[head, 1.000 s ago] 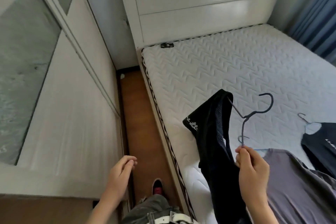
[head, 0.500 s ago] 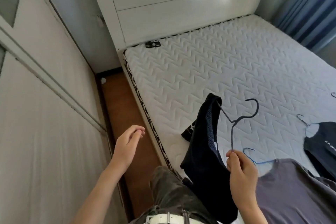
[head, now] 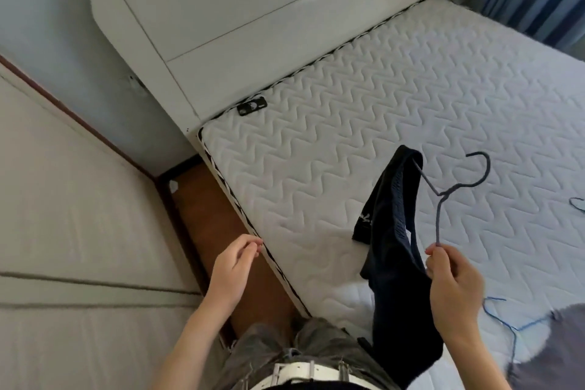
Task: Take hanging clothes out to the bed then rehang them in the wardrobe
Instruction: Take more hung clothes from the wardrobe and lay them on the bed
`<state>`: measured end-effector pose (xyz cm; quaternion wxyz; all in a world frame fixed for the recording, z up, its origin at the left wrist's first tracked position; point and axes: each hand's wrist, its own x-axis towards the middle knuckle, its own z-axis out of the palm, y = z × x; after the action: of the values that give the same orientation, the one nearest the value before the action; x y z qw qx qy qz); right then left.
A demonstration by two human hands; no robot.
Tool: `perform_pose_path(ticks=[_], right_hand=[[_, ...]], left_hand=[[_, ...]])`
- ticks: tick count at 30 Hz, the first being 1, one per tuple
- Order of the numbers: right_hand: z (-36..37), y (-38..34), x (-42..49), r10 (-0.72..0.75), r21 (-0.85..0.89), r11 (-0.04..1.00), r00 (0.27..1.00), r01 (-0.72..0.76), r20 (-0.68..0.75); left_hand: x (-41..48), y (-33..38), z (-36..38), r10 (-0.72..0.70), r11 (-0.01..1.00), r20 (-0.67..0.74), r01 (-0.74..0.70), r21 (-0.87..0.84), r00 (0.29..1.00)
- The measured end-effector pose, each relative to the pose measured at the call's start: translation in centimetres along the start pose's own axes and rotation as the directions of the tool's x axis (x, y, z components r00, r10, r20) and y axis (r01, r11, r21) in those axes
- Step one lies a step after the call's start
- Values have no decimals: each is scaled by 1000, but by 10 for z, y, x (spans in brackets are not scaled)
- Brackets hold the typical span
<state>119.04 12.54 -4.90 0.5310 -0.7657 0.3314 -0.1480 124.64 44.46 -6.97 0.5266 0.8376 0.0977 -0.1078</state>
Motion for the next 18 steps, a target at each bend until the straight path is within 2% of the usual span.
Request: perform_pose_path(ticks=[6, 11, 15, 18], right_hand=[[18, -35, 13, 4, 34, 999, 980, 3, -198], [29, -42, -8, 110, 105, 992, 892, -70, -438], [55, -54, -49, 263, 219, 963, 699, -154, -665], [82, -64, -86, 346, 281, 938, 499, -204, -795]], left_hand=[[99, 50, 5, 116, 993, 210, -122, 13, 971], [174, 68, 33, 164, 977, 463, -208, 46, 871], [227, 88, 61, 221, 934, 697, -353, 49, 682], [256, 104, 79, 253, 889, 823, -459, 10, 509]])
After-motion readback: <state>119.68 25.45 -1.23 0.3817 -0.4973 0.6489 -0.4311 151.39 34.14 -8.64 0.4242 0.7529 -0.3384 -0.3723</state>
